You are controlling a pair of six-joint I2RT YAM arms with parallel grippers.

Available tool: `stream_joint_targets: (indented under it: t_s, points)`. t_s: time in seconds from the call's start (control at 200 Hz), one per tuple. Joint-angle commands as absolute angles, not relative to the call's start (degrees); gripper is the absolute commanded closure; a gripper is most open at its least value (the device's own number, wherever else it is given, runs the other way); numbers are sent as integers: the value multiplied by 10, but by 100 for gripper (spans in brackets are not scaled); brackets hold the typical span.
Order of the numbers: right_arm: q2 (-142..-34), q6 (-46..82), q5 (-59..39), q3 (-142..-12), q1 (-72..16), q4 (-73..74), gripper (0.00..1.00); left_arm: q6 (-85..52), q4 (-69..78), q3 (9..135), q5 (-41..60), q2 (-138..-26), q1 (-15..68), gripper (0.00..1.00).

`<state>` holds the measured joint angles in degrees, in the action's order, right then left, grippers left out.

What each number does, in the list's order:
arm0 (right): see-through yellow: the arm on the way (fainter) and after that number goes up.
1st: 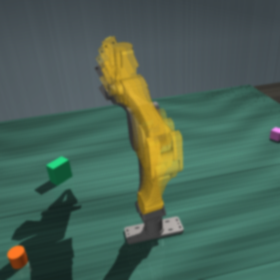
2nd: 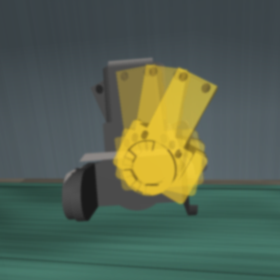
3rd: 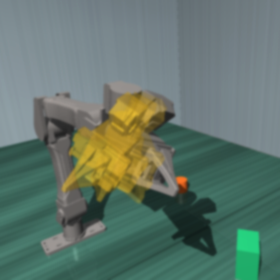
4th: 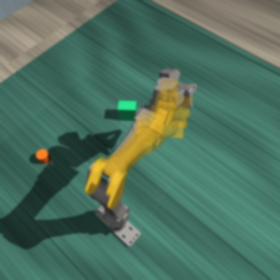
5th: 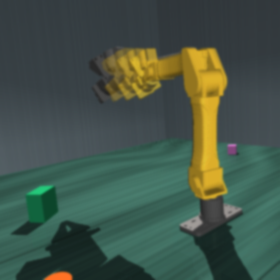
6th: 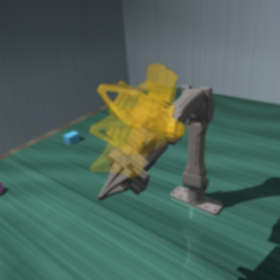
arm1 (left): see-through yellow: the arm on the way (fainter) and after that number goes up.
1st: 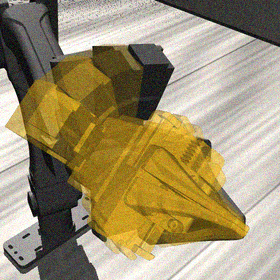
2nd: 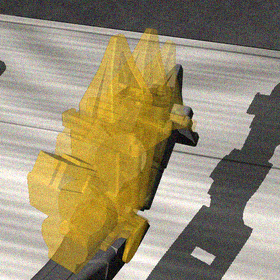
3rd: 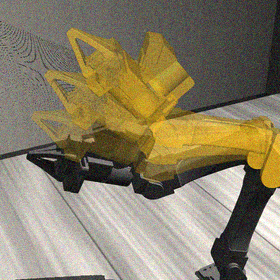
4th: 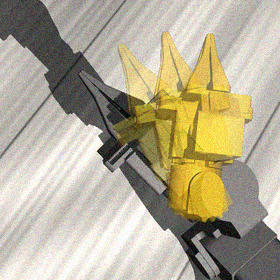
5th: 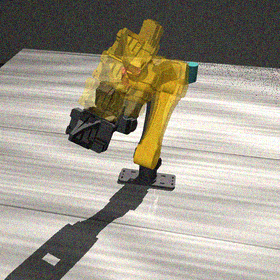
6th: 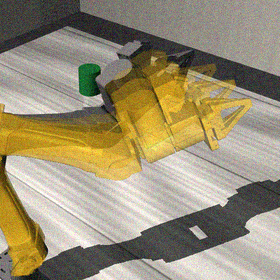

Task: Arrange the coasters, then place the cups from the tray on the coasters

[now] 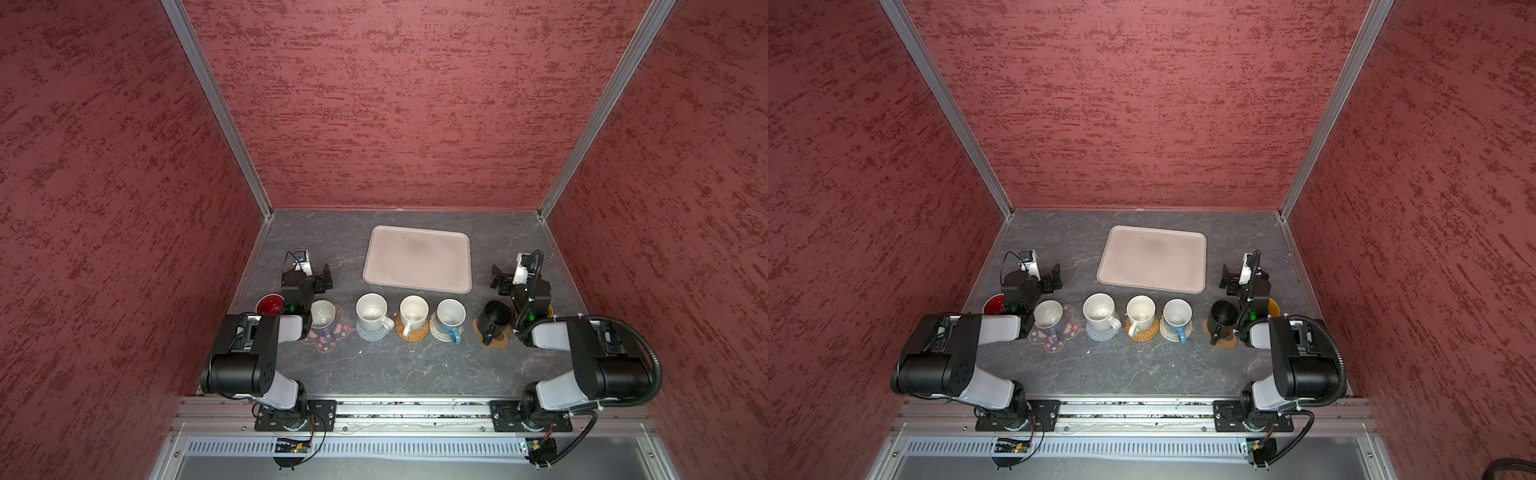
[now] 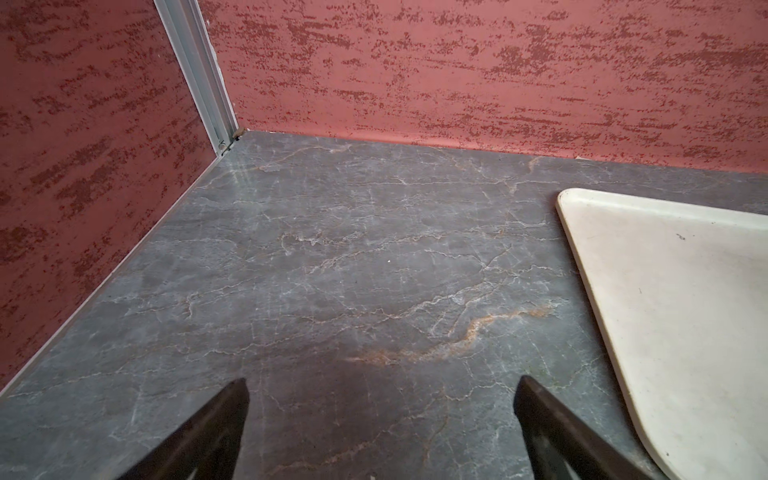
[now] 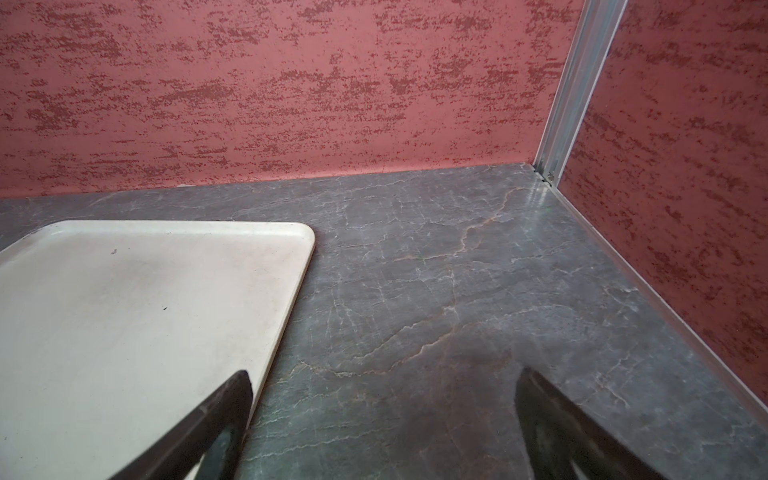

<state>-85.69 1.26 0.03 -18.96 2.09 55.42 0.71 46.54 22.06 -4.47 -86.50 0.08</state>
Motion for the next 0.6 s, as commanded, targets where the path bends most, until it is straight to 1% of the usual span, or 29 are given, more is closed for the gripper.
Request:
stream_joint_targets:
  t_s: [0.0,0.21,0.341,0.591]
  points:
    - [-860,-1,3,-186,23,596,1,14,549,198,-57,-873,14,0]
    - [-865,-3,0,-176,23,616,1,15,553,196,-60,-876,15,0]
    - [-886,-1,7,-152,23,680,1,15,554,195,-60,-876,15,0]
    - [-886,-2,5,-153,23,675,1,14,558,196,-67,-882,17,0]
